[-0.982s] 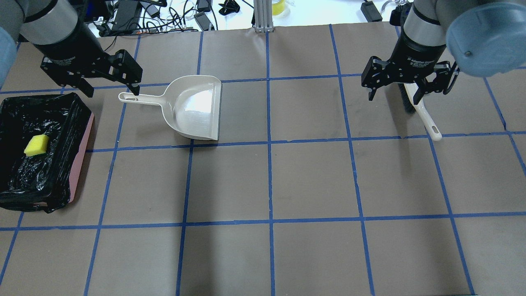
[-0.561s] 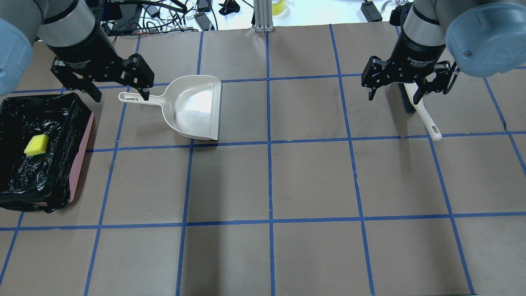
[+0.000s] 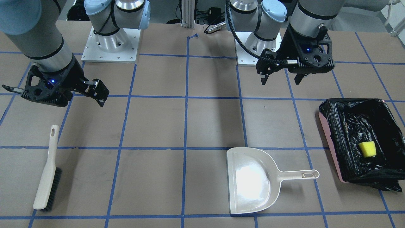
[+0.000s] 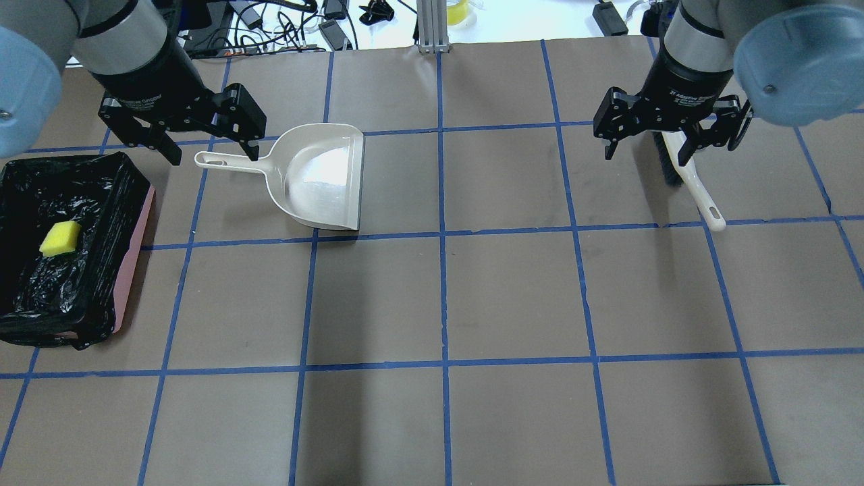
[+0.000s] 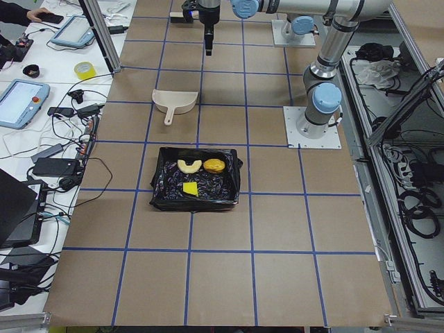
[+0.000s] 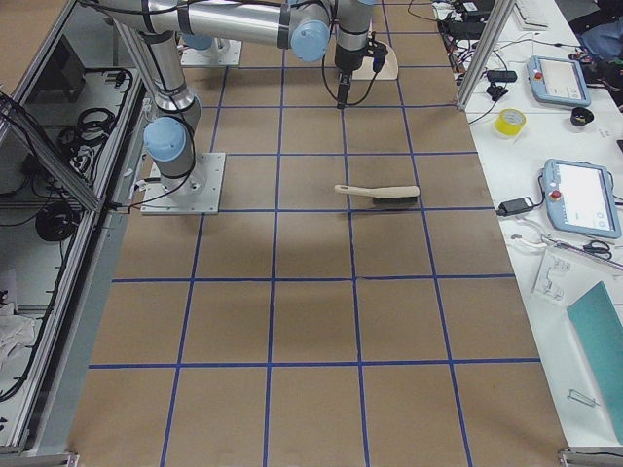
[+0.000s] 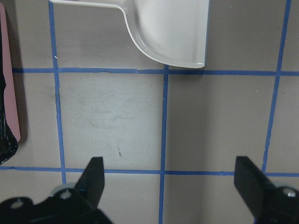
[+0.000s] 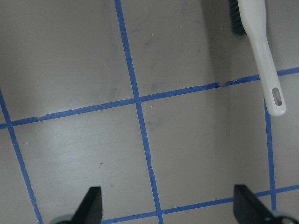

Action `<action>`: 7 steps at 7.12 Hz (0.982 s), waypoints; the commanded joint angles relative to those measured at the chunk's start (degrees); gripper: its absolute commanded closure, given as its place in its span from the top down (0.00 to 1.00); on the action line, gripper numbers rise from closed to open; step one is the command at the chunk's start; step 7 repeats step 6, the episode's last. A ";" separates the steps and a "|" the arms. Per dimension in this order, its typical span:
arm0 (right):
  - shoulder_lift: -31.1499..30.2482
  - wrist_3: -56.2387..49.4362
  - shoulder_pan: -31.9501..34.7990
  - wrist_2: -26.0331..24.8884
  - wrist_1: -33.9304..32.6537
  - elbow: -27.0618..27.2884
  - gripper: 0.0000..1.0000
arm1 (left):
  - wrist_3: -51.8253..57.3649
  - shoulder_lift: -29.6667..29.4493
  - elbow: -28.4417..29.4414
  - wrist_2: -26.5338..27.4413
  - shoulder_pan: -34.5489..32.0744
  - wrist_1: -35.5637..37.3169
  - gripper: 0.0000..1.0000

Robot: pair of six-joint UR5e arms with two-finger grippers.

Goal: Sweep and dump trash into bin

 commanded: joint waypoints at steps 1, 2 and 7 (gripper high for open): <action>-0.46 0.04 0.00 0.28 -0.19 -0.03 1.00 | 0.44 0.59 -0.97 -0.04 0.10 2.46 1.00; 0.06 -0.13 0.00 -0.68 -0.37 -0.03 1.00 | 0.44 0.85 -1.16 -0.04 0.10 2.57 1.00; -3.98 -0.13 0.09 -0.69 3.24 -2.14 1.00 | -5.33 0.95 -4.06 -0.83 -0.17 6.69 1.00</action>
